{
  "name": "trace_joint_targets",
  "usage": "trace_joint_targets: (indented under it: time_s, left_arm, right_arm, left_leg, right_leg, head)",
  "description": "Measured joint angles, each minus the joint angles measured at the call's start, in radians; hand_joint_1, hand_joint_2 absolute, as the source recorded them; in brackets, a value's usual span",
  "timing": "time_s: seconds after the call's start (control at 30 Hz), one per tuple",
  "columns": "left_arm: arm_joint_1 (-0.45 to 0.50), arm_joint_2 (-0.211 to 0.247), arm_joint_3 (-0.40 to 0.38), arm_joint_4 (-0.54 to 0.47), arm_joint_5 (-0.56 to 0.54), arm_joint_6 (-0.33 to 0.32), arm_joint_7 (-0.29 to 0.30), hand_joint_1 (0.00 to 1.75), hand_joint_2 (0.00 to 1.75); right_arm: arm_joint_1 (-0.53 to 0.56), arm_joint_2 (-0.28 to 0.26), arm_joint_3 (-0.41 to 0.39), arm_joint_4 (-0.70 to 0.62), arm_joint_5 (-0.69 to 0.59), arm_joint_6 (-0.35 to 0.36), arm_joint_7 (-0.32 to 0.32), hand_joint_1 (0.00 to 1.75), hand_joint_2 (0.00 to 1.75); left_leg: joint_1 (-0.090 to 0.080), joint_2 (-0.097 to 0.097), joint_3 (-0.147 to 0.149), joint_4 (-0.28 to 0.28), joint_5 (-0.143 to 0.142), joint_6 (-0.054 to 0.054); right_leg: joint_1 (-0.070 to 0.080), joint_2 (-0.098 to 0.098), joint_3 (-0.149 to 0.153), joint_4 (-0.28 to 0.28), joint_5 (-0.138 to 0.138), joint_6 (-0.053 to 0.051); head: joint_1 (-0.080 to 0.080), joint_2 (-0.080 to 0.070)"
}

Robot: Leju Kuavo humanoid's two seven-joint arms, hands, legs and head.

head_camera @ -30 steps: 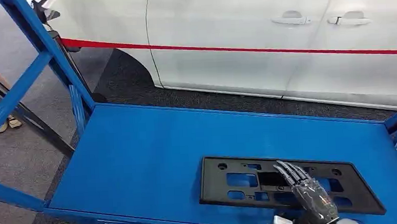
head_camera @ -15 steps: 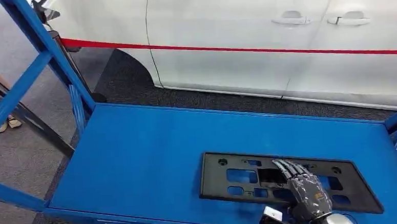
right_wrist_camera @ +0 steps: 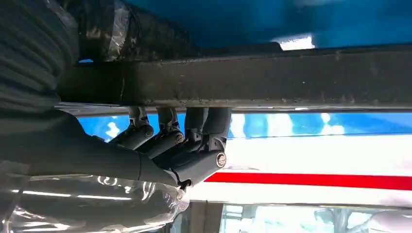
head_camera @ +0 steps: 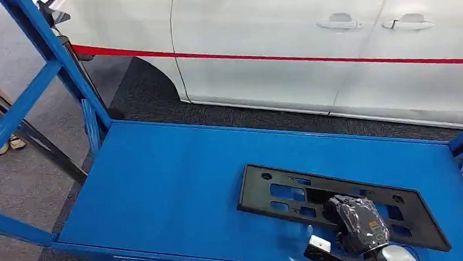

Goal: Take the parts from the cabinet and place them on the table.

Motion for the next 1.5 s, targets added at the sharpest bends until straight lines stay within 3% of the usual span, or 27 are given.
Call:
trace_joint_targets:
  time_s: [0.97,1.23,1.33,1.37,1.4,1.47,1.5]
  left_arm:
    - [-0.016,-0.031,0.138,-0.02,-0.064,-0.008,-0.042,0.0,1.75]
    - [-0.062,-0.031,0.198,0.061,-0.162,0.045,-0.073,0.0,1.75]
    - [-0.079,-0.03,0.219,0.103,-0.184,0.063,-0.094,0.0,1.75]
    - [-0.085,-0.03,0.222,0.115,-0.188,0.066,-0.1,0.0,1.75]
    - [-0.088,-0.03,0.227,0.124,-0.19,0.069,-0.104,0.0,1.75]
    - [-0.096,-0.029,0.238,0.139,-0.197,0.073,-0.108,0.0,1.75]
    - [-0.1,-0.029,0.241,0.149,-0.199,0.074,-0.11,0.0,1.75]
  right_arm:
    - [-0.008,0.003,-0.018,0.006,-0.003,0.008,-0.043,1.75,1.75]
    - [0.01,0.003,-0.047,-0.045,0.049,-0.133,-0.128,1.75,1.75]
    - [0.012,0.003,-0.08,-0.107,0.073,-0.153,-0.162,1.75,1.75]
    - [0.013,-0.002,-0.092,-0.131,0.082,-0.155,-0.172,1.75,1.75]
    - [0.013,-0.004,-0.1,-0.148,0.09,-0.158,-0.182,1.75,1.75]
    - [0.013,-0.017,-0.114,-0.18,0.107,-0.164,-0.197,1.75,1.75]
    - [0.015,-0.021,-0.116,-0.19,0.116,-0.164,-0.2,1.75,1.75]
  left_leg:
    - [0.0,0.0,0.001,0.0,0.0,0.0]
    - [-0.007,0.0,0.0,0.003,-0.005,0.007]
    - [-0.009,0.0,0.0,0.0,0.002,0.016]
    - [0.004,0.003,0.005,-0.016,0.013,0.023]
    - [0.004,0.005,0.006,-0.021,0.016,0.026]
    - [0.007,0.006,0.001,-0.021,0.018,0.029]
    - [0.007,0.006,-0.001,-0.02,0.018,0.028]
  right_leg:
    - [0.0,0.0,0.001,0.0,0.0,0.0]
    - [-0.01,0.0,0.001,-0.002,0.001,0.008]
    - [-0.012,0.0,0.003,-0.003,0.006,0.017]
    - [-0.011,0.002,0.002,0.003,-0.006,0.018]
    - [-0.011,0.002,-0.006,0.027,-0.03,0.023]
    - [-0.018,0.002,-0.068,0.167,-0.117,0.032]
    - [-0.023,0.002,-0.102,0.243,-0.148,0.038]
  head:
    - [0.0,0.0]
    - [-0.001,0.0]
    - [-0.001,0.0]
    - [-0.001,0.0]
    - [0.001,0.0]
    - [0.0,0.0]
    - [0.0,0.0]
